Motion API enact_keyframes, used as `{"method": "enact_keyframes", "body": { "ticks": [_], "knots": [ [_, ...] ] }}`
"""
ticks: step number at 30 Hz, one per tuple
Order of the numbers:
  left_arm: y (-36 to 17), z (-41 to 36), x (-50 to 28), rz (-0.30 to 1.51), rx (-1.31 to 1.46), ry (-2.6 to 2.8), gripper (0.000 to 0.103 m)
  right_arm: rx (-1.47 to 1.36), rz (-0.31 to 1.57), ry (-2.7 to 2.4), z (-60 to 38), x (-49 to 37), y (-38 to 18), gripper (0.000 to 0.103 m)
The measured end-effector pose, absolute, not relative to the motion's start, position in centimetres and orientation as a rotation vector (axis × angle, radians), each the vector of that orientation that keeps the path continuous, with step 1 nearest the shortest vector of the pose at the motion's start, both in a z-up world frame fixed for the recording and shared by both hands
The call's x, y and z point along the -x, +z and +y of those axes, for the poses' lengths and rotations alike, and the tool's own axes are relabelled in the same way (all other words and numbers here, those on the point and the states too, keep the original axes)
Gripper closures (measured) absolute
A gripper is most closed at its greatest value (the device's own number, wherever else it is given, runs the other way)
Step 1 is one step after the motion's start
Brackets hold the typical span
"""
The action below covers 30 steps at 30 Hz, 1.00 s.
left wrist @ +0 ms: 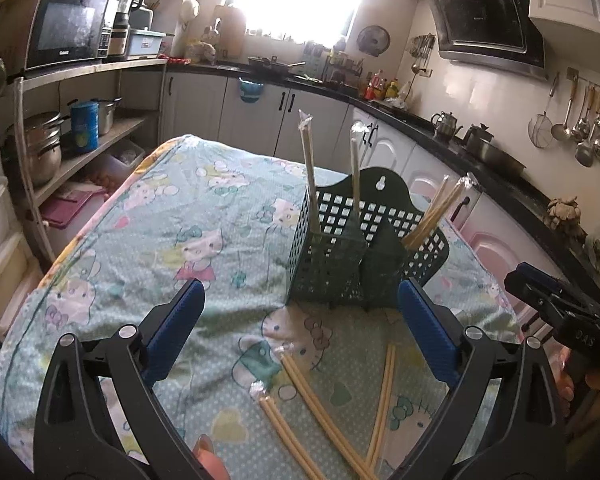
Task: Organize utensils
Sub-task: 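Move both tools back over the chopsticks lying on the cloth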
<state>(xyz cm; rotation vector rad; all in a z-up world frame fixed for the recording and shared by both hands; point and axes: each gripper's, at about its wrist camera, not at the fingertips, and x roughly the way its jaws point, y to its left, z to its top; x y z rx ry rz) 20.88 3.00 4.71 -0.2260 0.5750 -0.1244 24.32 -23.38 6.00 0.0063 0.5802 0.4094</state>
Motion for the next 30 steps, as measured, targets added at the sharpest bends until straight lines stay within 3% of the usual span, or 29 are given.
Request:
{"method": "enact_keyframes", "body": {
  "ticks": [19,23,30],
  "knots": [
    [-1.0,3.9,-18.6,0.721,0.239,-0.111,0.015,0.055,0.731,0.447,-21.5,-22.3,0.6,0.034],
    [-2.6,4.1,-18.6,0.777,0.236,-0.094,0.022,0.034,0.774,0.458,-21.1,-23.0,-0.5,0.034],
    [-5.2,4.1,-18.7,0.869,0.26,-0.105,0.044,0.013,0.845,0.471,-20.1,-24.6,-2.2,0.034]
  ]
}}
